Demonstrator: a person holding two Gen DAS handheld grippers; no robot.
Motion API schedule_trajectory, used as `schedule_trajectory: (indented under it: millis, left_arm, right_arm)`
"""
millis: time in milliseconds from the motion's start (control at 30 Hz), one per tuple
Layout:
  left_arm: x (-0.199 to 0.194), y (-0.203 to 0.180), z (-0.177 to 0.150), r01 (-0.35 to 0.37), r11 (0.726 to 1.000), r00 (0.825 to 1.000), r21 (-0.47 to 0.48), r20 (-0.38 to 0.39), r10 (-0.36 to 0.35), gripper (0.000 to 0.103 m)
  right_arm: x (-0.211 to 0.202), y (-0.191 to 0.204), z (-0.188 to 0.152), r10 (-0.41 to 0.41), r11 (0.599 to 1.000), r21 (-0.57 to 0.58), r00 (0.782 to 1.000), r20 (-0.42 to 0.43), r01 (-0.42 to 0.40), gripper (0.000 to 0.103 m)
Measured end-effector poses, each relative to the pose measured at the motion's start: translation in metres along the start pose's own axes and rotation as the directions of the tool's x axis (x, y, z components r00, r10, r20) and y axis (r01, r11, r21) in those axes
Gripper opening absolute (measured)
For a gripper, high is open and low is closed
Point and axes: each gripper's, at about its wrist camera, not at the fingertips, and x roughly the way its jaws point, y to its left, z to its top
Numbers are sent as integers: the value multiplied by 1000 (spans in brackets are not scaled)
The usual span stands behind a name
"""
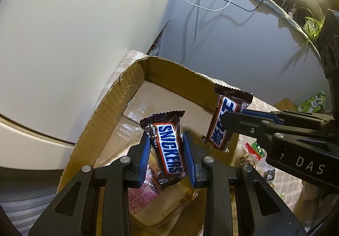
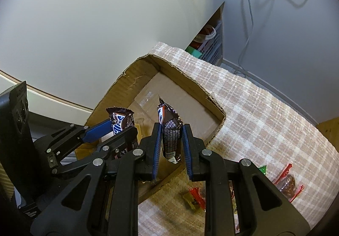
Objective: Organize snacks
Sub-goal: 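Open the left tool over the box while the right tool releases its bar, then move both tools back over the remaining candies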
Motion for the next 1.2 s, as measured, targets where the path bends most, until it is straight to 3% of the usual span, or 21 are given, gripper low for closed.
schedule_trajectory:
  millis: [400, 567, 900, 1033, 1200]
  left_arm:
    - [1, 3, -1, -11, 1000, 1000, 12, 3, 11, 29]
    - [-3, 4, -2, -7, 1000, 1000, 11, 10, 7, 30]
    - [-17, -3, -8, 2, 1000, 1000, 23, 30, -3, 30]
    - [-25, -12, -11, 9, 999, 999, 44, 42, -11, 30]
    - [-35, -24, -17, 25, 997, 998, 72, 52, -29, 30]
  right_arm:
    - [4, -1, 1, -3, 1000, 5, 1000, -8, 3, 21]
    - [-3, 0, -1, -16, 1000, -1, 1000, 8, 16, 41]
    - [-27, -5, -12, -39, 999, 0, 998, 41, 39, 43]
    - [-42, -9, -20, -54, 999, 6, 996, 69, 54, 56]
    - [-57, -22, -33, -86, 996, 16, 992, 92, 85, 61]
